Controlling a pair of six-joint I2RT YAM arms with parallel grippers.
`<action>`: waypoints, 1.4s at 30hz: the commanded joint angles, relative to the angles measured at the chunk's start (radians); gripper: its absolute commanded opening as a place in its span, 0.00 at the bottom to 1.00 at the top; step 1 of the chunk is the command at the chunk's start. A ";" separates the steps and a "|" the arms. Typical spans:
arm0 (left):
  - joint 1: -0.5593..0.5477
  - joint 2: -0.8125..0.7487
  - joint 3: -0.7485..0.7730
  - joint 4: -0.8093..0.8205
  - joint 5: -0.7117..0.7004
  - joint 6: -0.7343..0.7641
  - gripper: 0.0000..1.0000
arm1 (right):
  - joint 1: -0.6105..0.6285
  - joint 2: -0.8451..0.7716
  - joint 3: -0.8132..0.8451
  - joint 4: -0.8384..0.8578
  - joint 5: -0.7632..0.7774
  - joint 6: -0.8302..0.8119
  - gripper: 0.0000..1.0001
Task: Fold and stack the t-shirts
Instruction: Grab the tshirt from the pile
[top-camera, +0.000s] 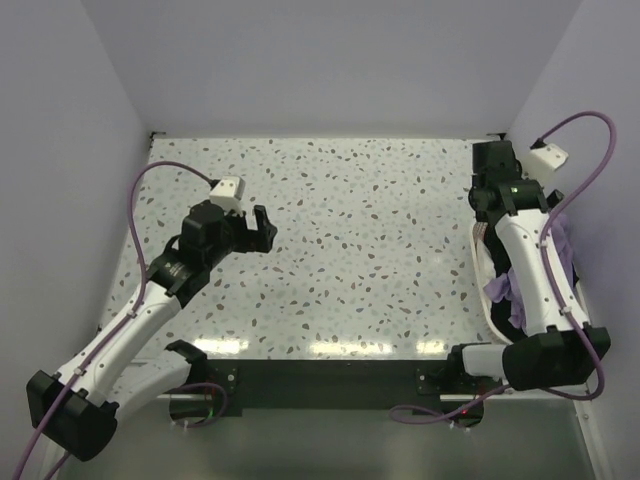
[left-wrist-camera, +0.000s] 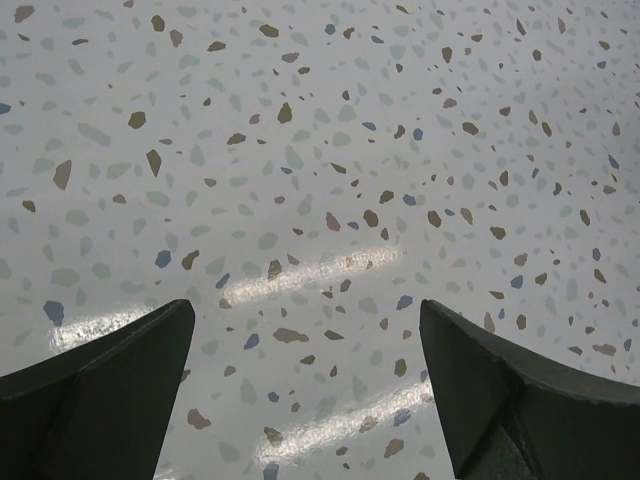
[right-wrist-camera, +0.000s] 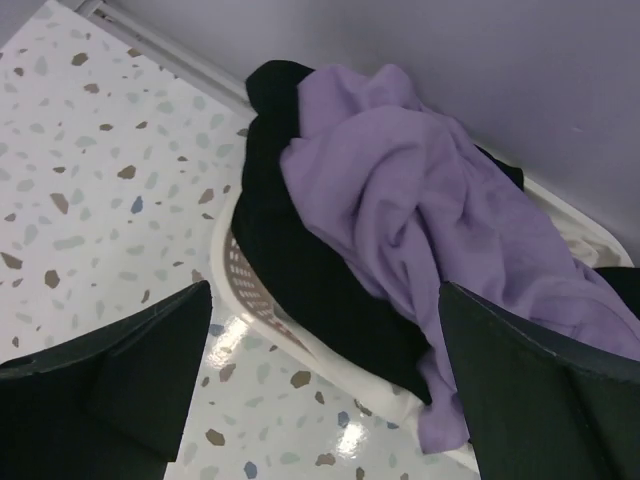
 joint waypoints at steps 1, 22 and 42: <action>0.003 0.001 0.039 0.018 0.035 0.003 1.00 | -0.023 -0.085 -0.044 -0.121 0.093 0.112 0.99; -0.009 0.030 0.027 0.025 0.080 -0.008 1.00 | -0.172 -0.219 -0.418 -0.116 0.173 0.182 0.94; -0.009 0.033 0.033 0.022 0.098 -0.008 1.00 | -0.266 -0.383 -0.117 -0.046 -0.264 -0.041 0.00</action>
